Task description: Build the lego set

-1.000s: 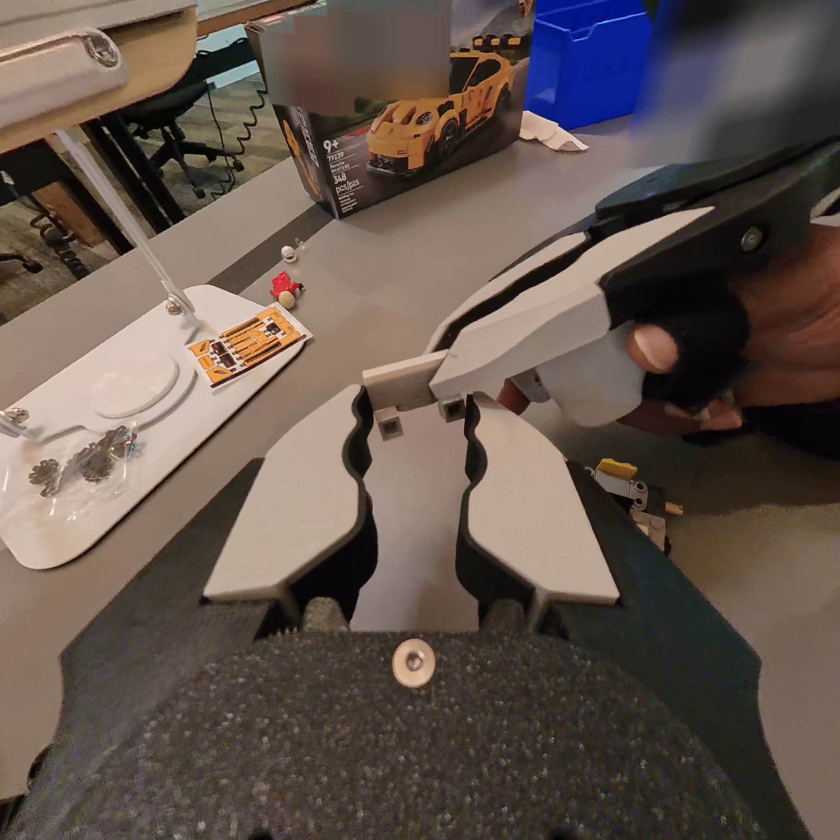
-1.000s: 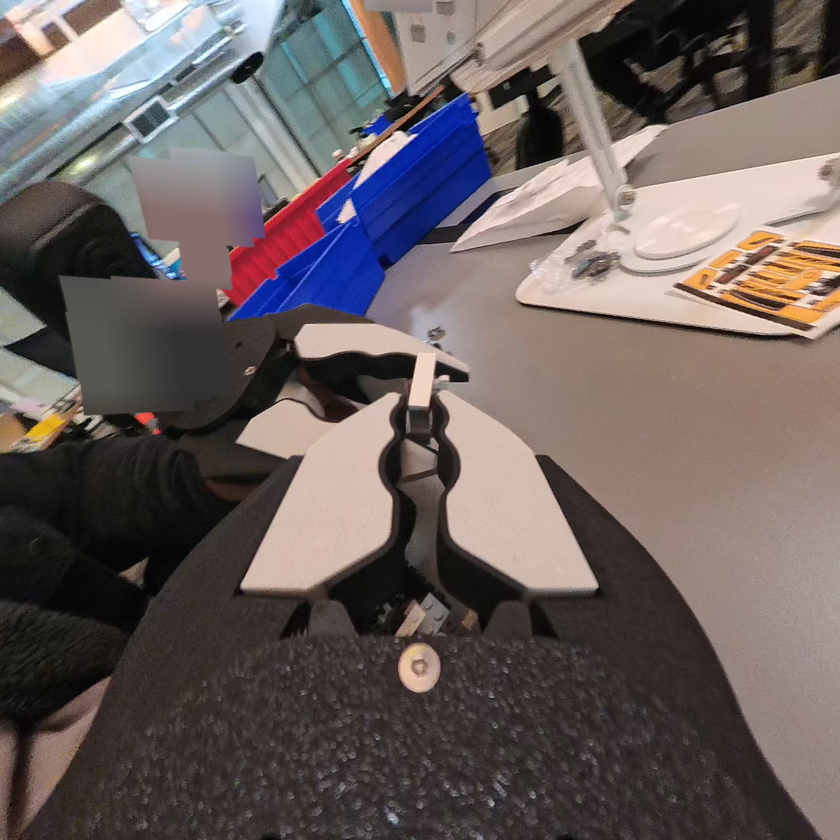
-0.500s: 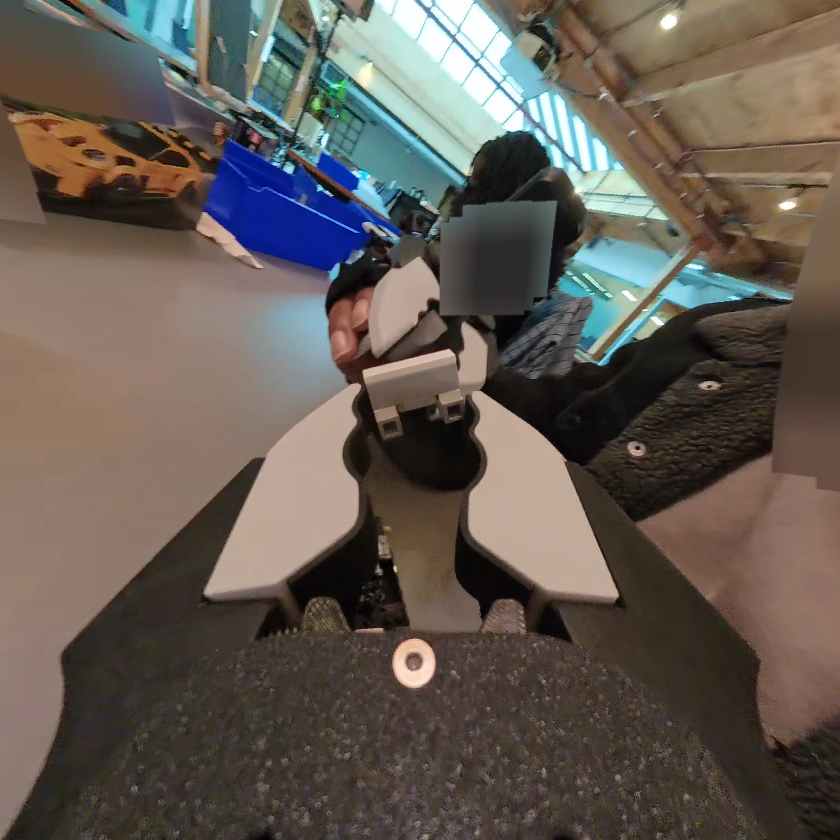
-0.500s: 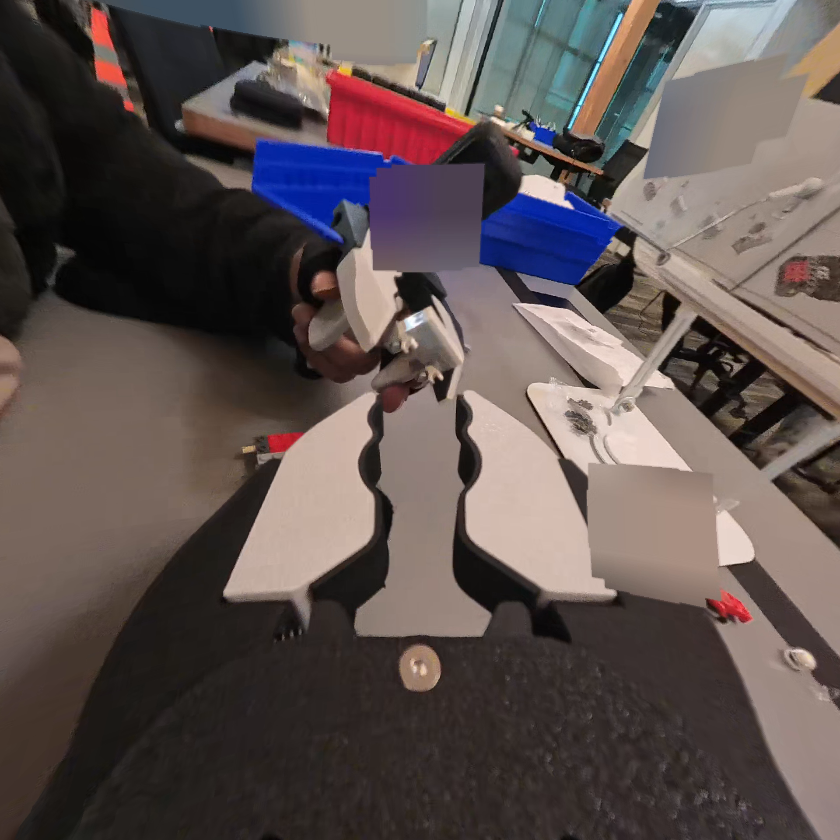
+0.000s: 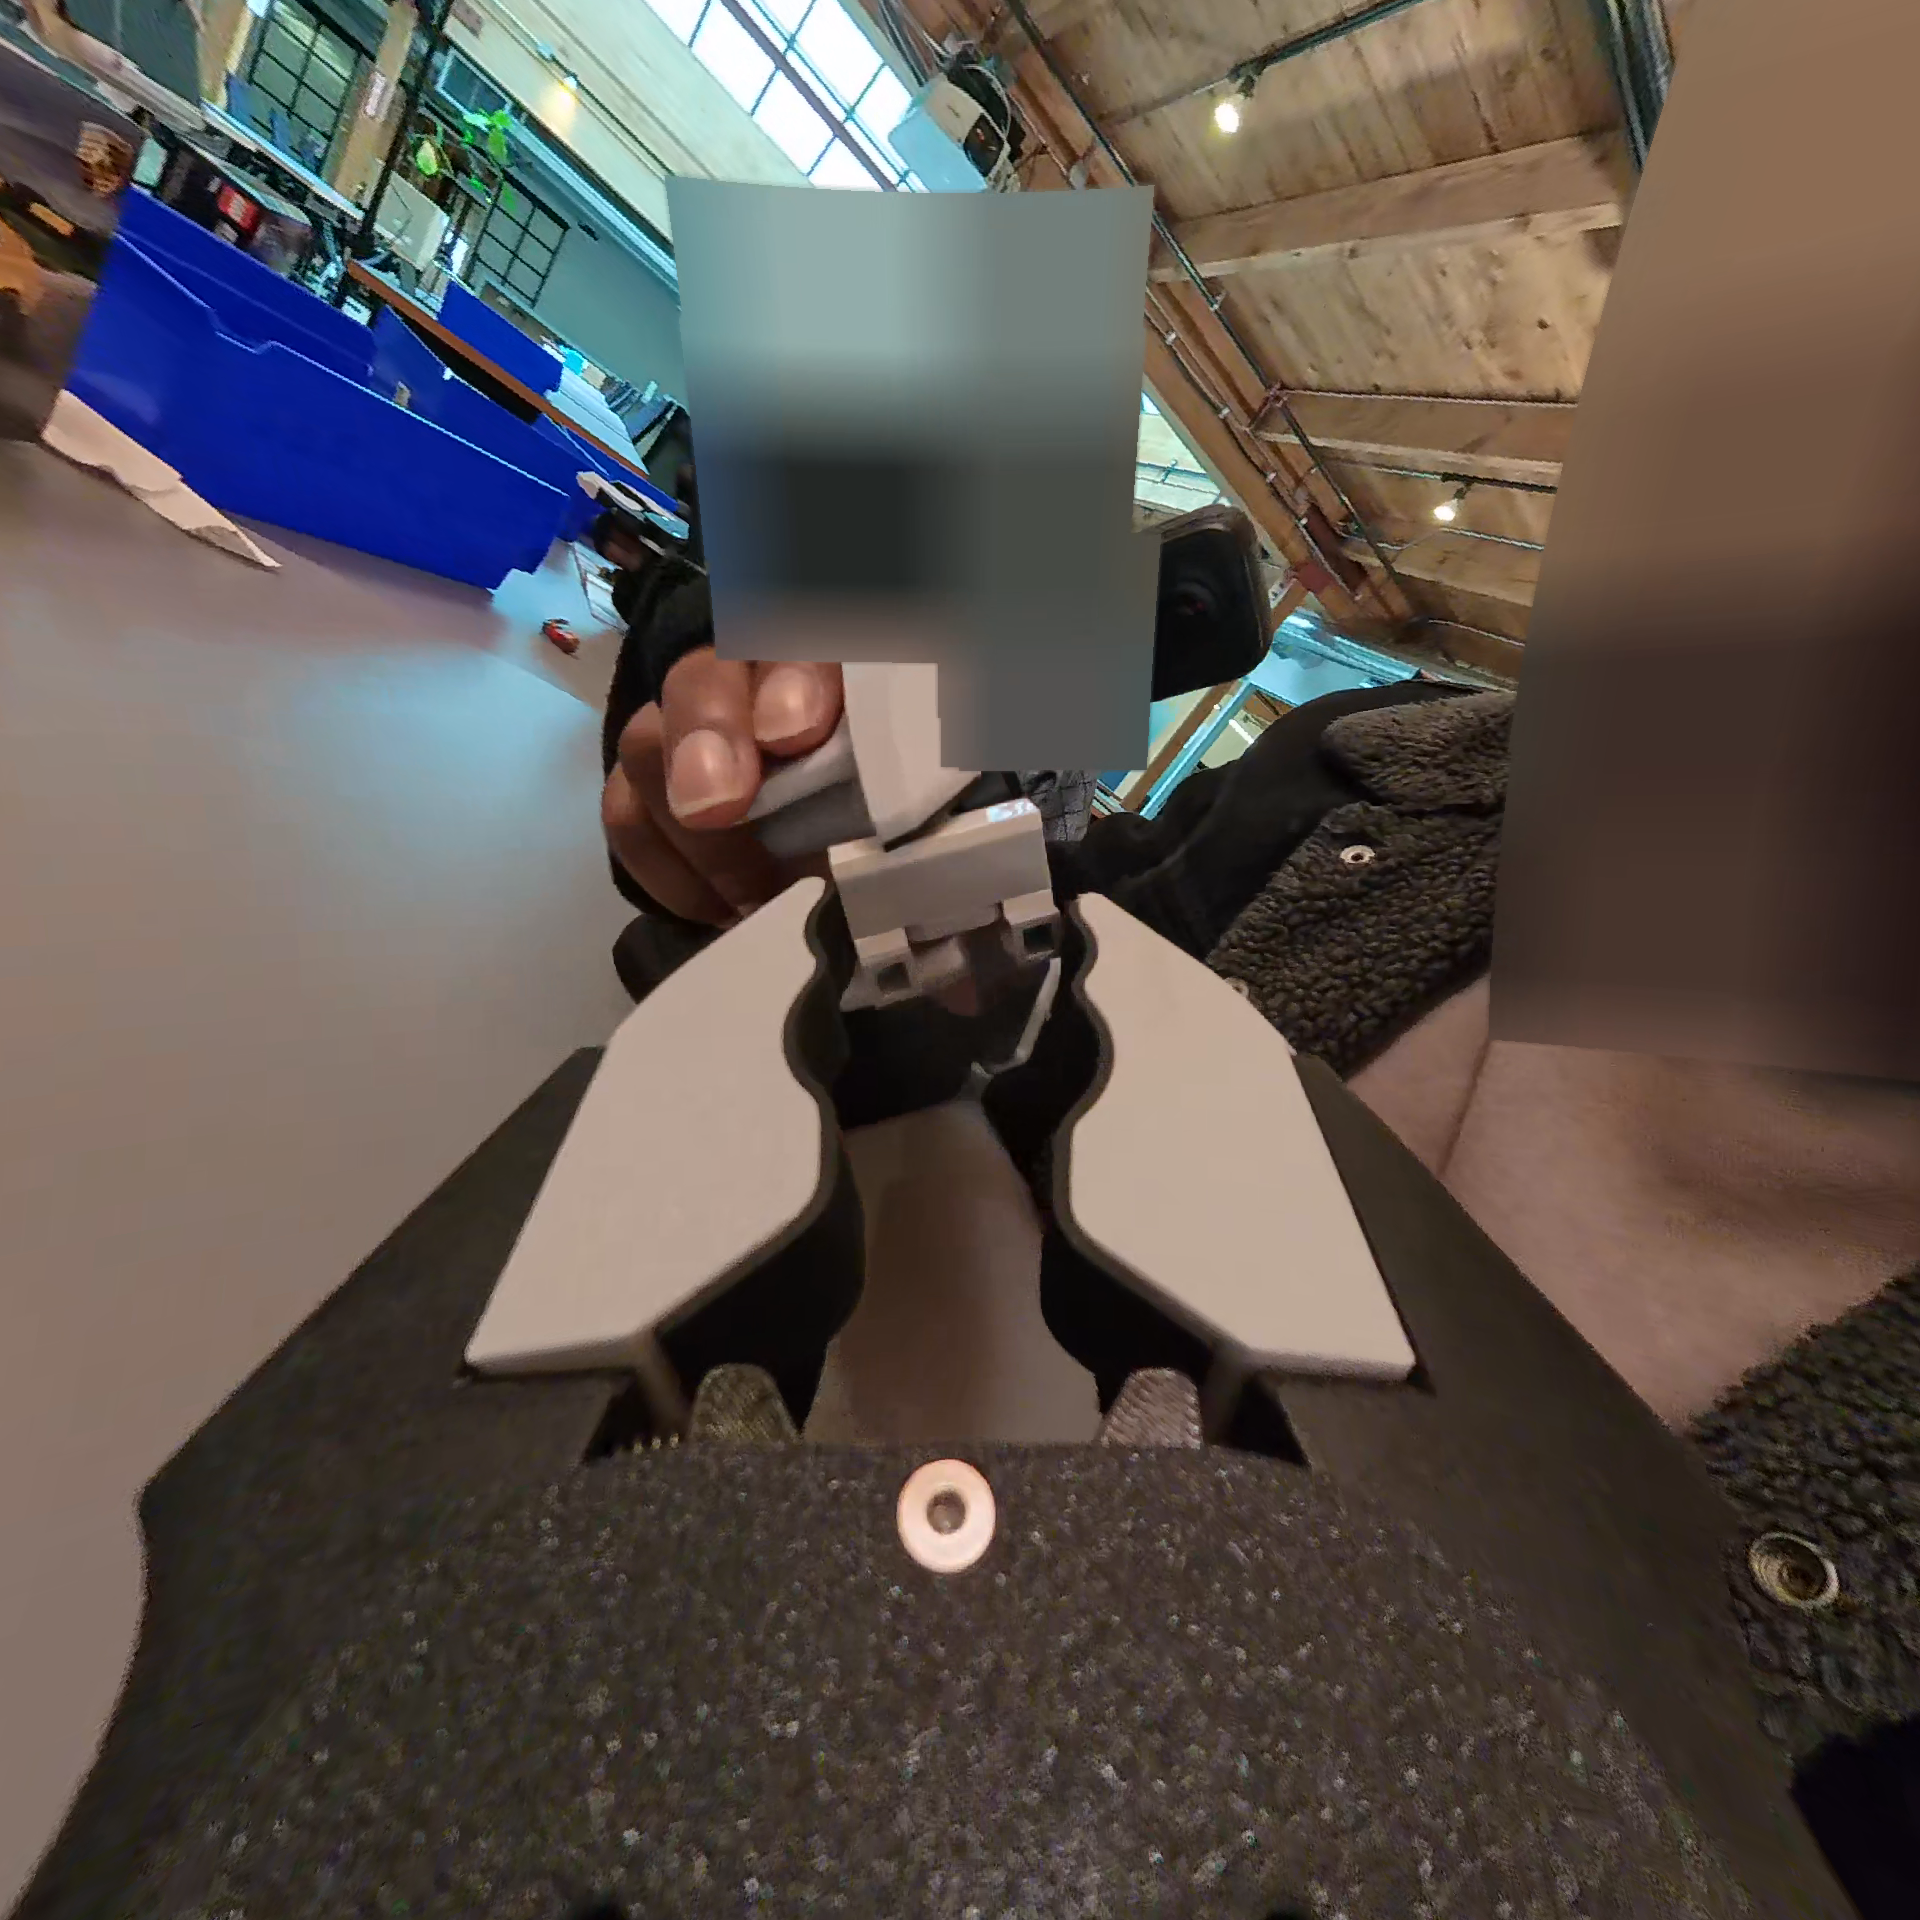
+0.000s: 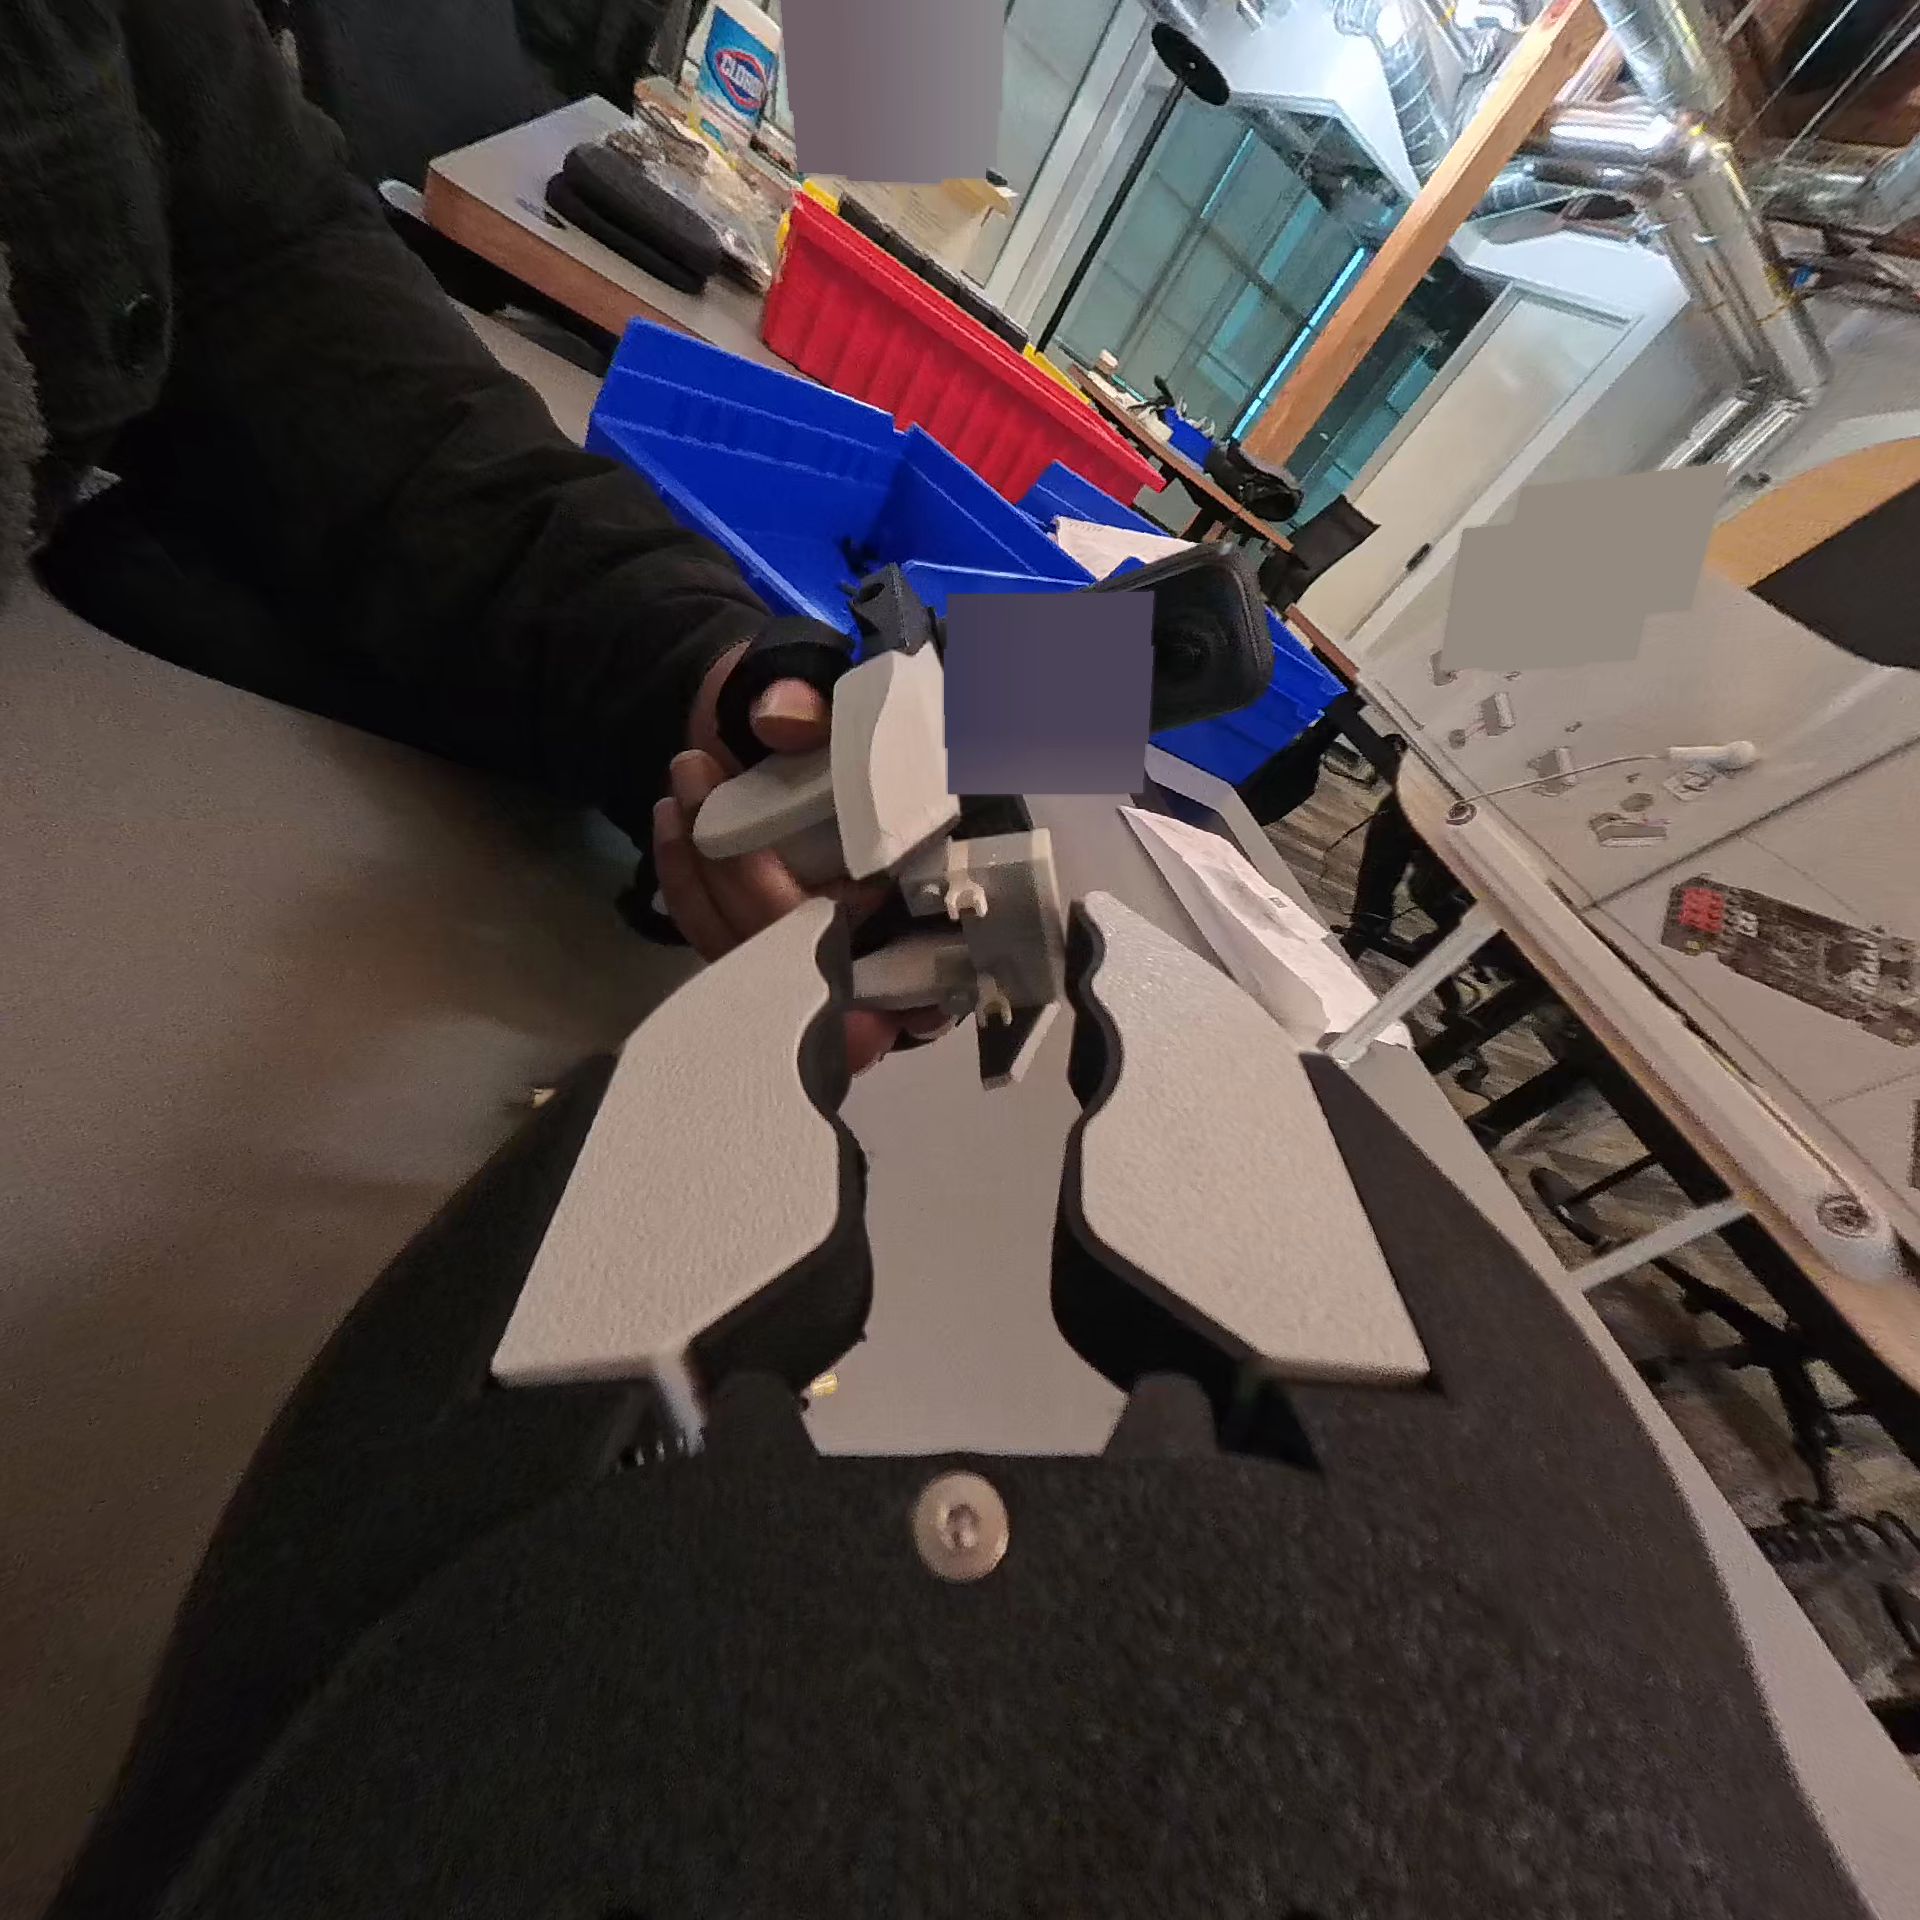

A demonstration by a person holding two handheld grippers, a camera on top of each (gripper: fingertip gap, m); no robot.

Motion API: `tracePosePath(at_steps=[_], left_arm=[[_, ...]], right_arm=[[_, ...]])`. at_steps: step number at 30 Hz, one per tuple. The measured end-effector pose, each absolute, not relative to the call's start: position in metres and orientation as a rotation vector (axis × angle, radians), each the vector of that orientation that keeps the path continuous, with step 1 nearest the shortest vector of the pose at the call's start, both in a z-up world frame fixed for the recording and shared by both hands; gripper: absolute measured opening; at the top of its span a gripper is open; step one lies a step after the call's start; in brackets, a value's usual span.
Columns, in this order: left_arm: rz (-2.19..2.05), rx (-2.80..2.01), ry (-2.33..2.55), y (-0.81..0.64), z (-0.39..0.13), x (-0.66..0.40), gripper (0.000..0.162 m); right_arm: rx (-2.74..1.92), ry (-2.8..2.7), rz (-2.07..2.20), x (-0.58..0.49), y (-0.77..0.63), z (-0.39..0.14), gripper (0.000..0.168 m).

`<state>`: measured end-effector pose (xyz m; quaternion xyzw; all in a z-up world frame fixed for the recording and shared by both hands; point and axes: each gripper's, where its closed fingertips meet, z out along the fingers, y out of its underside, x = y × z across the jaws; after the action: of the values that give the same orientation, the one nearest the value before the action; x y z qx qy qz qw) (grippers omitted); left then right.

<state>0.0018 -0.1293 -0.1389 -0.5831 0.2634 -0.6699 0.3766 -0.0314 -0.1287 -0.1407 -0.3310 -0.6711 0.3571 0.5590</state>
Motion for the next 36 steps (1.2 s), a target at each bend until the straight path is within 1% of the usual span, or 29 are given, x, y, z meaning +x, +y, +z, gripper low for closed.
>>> tracePosePath(at_steps=[3,14,19,22,25,28,31,34,35,36], left_arm=[[-1.706,-1.496,0.702,-0.133,-0.14,0.004,0.038],[-1.783,-1.476,0.744,-0.143,-0.137,0.006,0.038],[-1.749,-1.498,0.744,-0.14,-0.14,0.005,0.038],[-1.685,-1.513,0.743,-0.134,-0.14,0.0,0.038],[-1.591,-1.547,0.779,-0.131,-0.145,-0.005,0.037],[-1.391,-1.627,0.84,-0.124,-0.159,-0.005,0.038],[-1.119,-1.719,0.942,-0.116,-0.18,-0.005,0.038],[-1.0,-1.751,1.007,-0.115,-0.193,-0.002,0.037],[-0.948,-1.755,1.032,-0.114,-0.197,-0.002,0.038],[-0.891,-1.757,1.058,-0.113,-0.2,-0.002,0.037]], right_arm=[[-0.759,-1.562,0.816,-0.03,-0.127,-0.139,0.027],[-0.686,-1.555,0.816,-0.029,-0.136,-0.134,0.026],[-0.717,-1.561,0.82,-0.029,-0.132,-0.137,0.026],[-0.865,-1.568,1.003,-0.025,-0.123,-0.143,0.032],[-1.009,-1.563,1.217,-0.017,-0.111,-0.151,0.032],[-1.089,-1.578,1.276,-0.014,-0.106,-0.154,0.031],[-1.134,-1.603,1.308,-0.015,-0.109,-0.158,0.021],[-1.13,-1.652,1.268,-0.014,-0.112,-0.162,0.018],[-1.139,-1.679,1.269,-0.014,-0.115,-0.165,0.019],[-1.15,-1.704,1.279,-0.014,-0.118,-0.167,0.024]])
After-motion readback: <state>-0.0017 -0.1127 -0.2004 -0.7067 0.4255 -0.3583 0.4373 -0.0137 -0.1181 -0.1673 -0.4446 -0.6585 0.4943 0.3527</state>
